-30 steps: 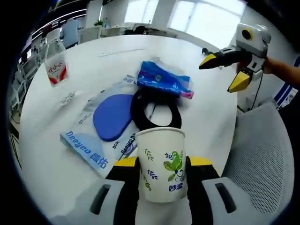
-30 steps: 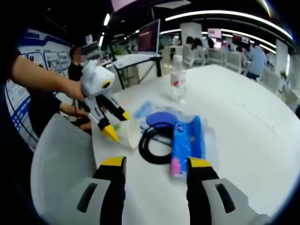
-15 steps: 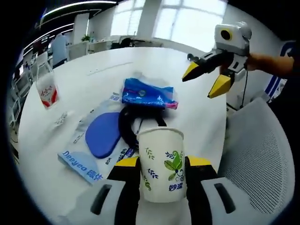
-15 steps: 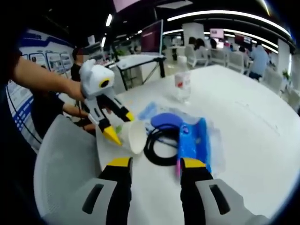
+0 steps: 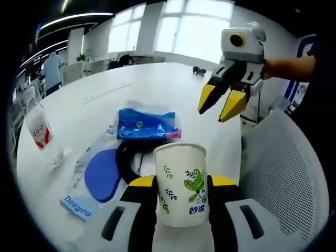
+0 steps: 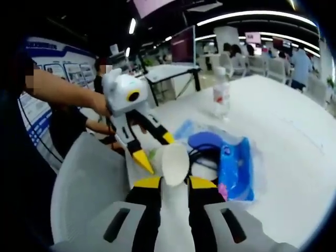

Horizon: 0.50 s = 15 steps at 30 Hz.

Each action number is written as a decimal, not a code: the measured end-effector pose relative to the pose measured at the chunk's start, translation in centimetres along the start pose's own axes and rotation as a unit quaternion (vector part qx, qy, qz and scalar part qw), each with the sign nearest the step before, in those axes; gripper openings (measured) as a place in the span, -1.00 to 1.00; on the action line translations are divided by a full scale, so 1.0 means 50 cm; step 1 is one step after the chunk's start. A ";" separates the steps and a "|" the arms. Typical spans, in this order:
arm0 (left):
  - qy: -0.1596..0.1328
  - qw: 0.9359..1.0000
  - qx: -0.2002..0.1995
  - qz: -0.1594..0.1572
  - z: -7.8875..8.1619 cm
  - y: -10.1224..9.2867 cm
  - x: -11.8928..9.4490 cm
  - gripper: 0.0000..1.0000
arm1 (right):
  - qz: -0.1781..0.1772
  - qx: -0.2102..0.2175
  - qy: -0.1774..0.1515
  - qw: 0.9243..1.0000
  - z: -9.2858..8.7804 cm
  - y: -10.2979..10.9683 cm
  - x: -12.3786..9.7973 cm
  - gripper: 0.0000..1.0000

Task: Arrange the tabletop items into an orderly group along one side of the table until the central work area is clear of visible clutter.

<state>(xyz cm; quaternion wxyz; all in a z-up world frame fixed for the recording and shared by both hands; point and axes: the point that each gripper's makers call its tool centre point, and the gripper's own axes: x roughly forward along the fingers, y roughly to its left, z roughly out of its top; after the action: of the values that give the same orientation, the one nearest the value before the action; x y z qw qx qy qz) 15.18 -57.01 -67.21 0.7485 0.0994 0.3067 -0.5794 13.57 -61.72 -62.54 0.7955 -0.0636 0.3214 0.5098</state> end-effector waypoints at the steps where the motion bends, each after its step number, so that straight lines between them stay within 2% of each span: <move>1: -0.001 1.000 0.003 -0.001 0.002 -0.001 0.001 -0.26 | 0.003 -0.005 0.000 1.000 0.000 0.003 0.001 -0.70; 10: -0.006 1.000 0.022 -0.018 0.024 -0.021 0.007 -0.26 | 0.022 -0.009 0.003 1.000 -0.005 0.024 0.009 -0.75; 15: -0.020 0.998 0.037 -0.036 0.043 -0.039 0.008 -0.26 | 0.035 -0.011 0.007 0.999 -0.004 0.036 0.014 -0.82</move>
<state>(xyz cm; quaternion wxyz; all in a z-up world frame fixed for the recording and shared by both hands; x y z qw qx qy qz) 14.18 -59.01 -65.33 0.7290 0.1044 0.2733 -0.6188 12.14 -60.42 -62.70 0.7744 -0.0645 0.3232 0.5401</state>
